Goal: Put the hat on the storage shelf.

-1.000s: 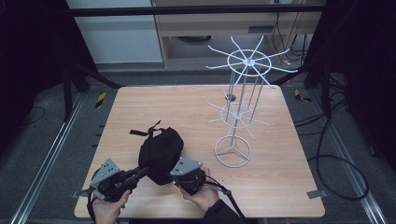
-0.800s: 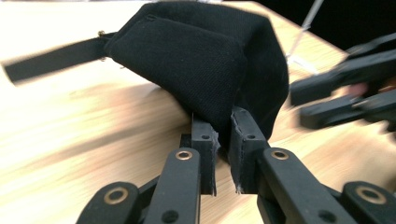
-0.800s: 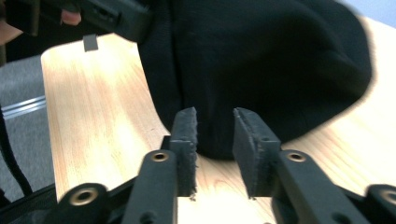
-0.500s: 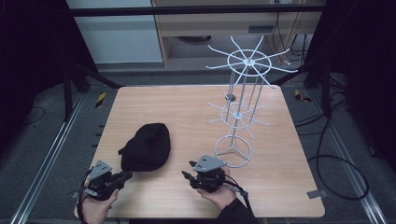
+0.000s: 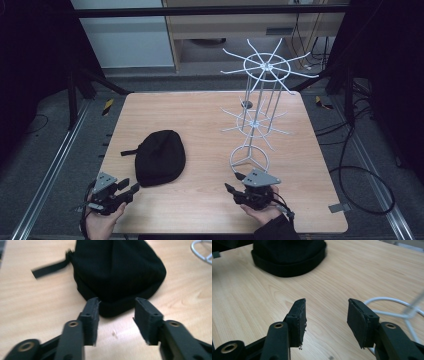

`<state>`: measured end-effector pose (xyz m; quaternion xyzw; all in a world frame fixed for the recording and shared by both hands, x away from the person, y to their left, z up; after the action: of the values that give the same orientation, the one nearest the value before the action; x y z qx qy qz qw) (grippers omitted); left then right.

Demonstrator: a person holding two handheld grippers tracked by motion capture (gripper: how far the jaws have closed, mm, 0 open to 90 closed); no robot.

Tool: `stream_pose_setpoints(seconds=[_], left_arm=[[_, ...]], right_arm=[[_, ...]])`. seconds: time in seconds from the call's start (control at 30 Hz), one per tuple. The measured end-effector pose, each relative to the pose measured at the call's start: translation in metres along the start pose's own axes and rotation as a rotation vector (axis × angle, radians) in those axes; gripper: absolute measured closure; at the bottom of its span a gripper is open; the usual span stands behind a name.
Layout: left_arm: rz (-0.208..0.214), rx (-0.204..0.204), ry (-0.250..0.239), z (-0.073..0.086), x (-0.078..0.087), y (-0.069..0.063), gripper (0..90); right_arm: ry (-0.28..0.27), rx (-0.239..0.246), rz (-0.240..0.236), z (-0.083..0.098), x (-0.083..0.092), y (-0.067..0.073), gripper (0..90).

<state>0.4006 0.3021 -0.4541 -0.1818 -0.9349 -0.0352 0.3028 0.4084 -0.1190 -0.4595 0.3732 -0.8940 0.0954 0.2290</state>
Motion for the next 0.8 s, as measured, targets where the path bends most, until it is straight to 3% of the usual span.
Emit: stream_pose_setpoints(seconds=[0.2, 0.43, 0.57, 0.8], left_arm=[[-0.018, -0.030, -0.046, -0.026, -0.002, -0.002, 44.6], [-0.003, -0.048, -0.053, -0.059, -0.022, -0.005, 42.5], [0.014, -0.066, -0.023, -0.073, -0.041, -0.008, 41.8], [-0.028, -0.123, 0.091, -0.082, -0.080, -0.008, 42.7]], right_arm=[[-0.013, -0.062, 0.075, 0.017, 0.029, -0.026, 47.5], [0.002, -0.110, 0.163, 0.032, 0.047, -0.051, 45.2], [0.019, -0.137, 0.179, 0.037, 0.048, -0.060, 44.5], [0.041, -0.142, 0.186, 0.040, 0.046, -0.066, 44.0]])
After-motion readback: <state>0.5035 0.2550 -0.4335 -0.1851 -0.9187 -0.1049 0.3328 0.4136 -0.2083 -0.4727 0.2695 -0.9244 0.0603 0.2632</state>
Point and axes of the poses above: each handheld gripper's, and its own axes: x roughly backward along the jaws, z roughly out of its underside, y roughly to its left, the point moved 1 cm from there along -x, roughly forward along the jaws, and after that the axes turned 1 degree about -z, right-handed, at the moved point
